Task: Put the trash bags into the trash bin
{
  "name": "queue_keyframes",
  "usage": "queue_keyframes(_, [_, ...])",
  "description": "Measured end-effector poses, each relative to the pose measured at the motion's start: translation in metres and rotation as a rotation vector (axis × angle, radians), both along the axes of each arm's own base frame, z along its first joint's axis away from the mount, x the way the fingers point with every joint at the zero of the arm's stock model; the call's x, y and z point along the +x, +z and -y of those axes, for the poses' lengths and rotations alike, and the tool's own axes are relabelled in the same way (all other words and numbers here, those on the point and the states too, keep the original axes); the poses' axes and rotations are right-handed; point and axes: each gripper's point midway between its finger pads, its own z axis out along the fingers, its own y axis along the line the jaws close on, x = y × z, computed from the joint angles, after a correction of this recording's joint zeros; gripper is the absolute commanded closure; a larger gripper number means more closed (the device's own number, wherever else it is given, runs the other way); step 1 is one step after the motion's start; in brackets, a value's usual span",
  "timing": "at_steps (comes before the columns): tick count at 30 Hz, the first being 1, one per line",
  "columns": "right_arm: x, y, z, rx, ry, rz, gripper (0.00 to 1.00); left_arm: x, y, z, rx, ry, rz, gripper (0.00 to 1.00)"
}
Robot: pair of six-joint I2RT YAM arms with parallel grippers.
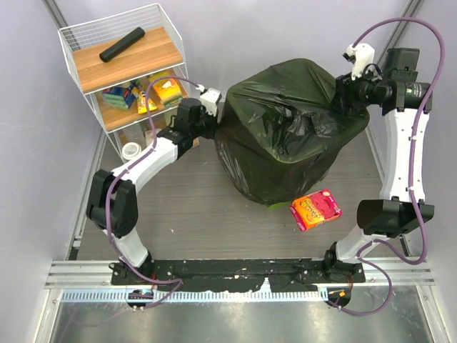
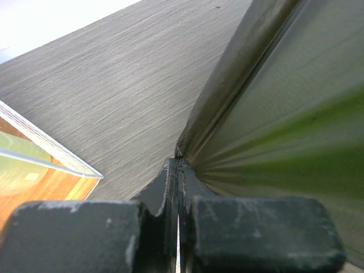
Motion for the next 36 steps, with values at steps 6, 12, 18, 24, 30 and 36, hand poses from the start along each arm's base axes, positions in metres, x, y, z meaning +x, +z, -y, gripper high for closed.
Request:
queue_keyframes(6, [0.0,-0.001,0.002,-0.008,-0.009,-0.003,0.43,0.007,-0.034,0.004,0.003,0.006,-0.036,1.0])
queue_keyframes(12, [-0.001,0.002,0.004,-0.016,-0.018,0.001,0.42,0.009,-0.046,0.005,0.008,0.006,-0.043,1.0])
queue_keyframes(18, [-0.002,0.006,0.006,-0.029,-0.027,0.009,0.41,0.01,-0.047,0.003,0.034,-0.002,-0.027,1.0])
queue_keyframes(24, [-0.003,0.018,0.006,-0.034,-0.029,0.038,0.35,0.009,-0.05,0.001,0.077,-0.019,-0.016,1.0])
queue_keyframes(30, [-0.006,0.039,0.004,-0.035,-0.021,0.094,0.33,0.005,-0.056,0.002,0.106,-0.025,-0.054,1.0])
queue_keyframes(36, [-0.006,0.039,0.001,-0.025,-0.008,0.095,0.32,-0.002,-0.069,0.006,0.158,-0.031,-0.09,1.0])
